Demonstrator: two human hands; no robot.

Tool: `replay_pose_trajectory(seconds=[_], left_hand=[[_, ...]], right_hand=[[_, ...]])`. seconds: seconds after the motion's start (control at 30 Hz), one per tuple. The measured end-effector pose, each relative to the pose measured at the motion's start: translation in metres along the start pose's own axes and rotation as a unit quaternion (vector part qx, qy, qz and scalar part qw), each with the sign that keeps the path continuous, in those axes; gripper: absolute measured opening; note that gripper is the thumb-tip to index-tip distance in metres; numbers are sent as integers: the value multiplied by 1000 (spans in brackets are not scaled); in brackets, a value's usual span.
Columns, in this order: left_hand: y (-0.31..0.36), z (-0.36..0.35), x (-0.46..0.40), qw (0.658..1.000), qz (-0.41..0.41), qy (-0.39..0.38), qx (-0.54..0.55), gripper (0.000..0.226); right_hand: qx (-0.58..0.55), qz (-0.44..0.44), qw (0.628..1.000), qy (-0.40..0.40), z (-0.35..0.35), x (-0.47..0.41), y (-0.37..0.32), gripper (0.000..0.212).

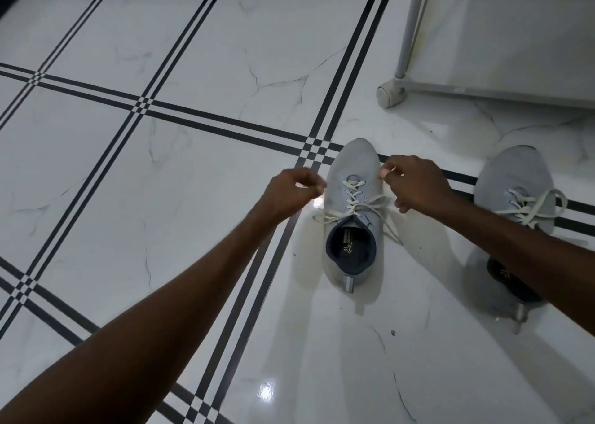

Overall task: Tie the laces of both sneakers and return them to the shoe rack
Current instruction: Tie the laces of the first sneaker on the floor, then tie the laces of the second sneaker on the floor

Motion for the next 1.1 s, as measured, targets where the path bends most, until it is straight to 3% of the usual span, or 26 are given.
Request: replay_pose_trajectory(seconds=[0.07,0.13,0.2,0.27,0.37,0.5,0.6,0.77,0.87,1.0,1.1], left_hand=[[27,-16,3,989,-87,-36,-118,24],[31,-40,7,970,-110,-66,-208,32],[27,-49,12,958,-94,-43,-266,33],[18,-46,12,955,-64,-34,-287,32],[18,-39,9,938,-14,-84,-335,28],[69,-30,-7,890,-54,-44,-450,28],[122,-56,-22,889,-113,-55,-441,23],[179,-141,-36,922,-105,-201,-314,19],[199,-204,-36,931,-118,-251,-238,14],[203,-252,-33,930,-183,-208,-243,23],[191,-267,-30,934,-180,-185,-246,24]], right_hand=[[137,53,989,29,3,6,-11,20],[163,30,983,-73,-18,11,-8,24],[168,-22,970,-175,-40,19,0,21],[146,-34,975,-162,-40,19,4,19],[120,-11,987,-106,-22,12,0,20],[177,42,979,-92,16,5,-19,29],[221,50,969,-94,63,3,-17,26],[232,27,970,-61,143,25,27,22],[236,5,972,-26,177,63,80,20],[150,-38,988,-13,174,102,144,11],[64,-43,997,-22,151,116,169,8]])
Point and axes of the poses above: each hand's wrist, its own x-axis away from the middle knuckle, its own z-axis out of the back of the hand, y = z × x, the point moved 8 cm from there along -x, towards the middle knuckle, and after that the axes turned 3 degrees about -y, right-handed, at the moved point
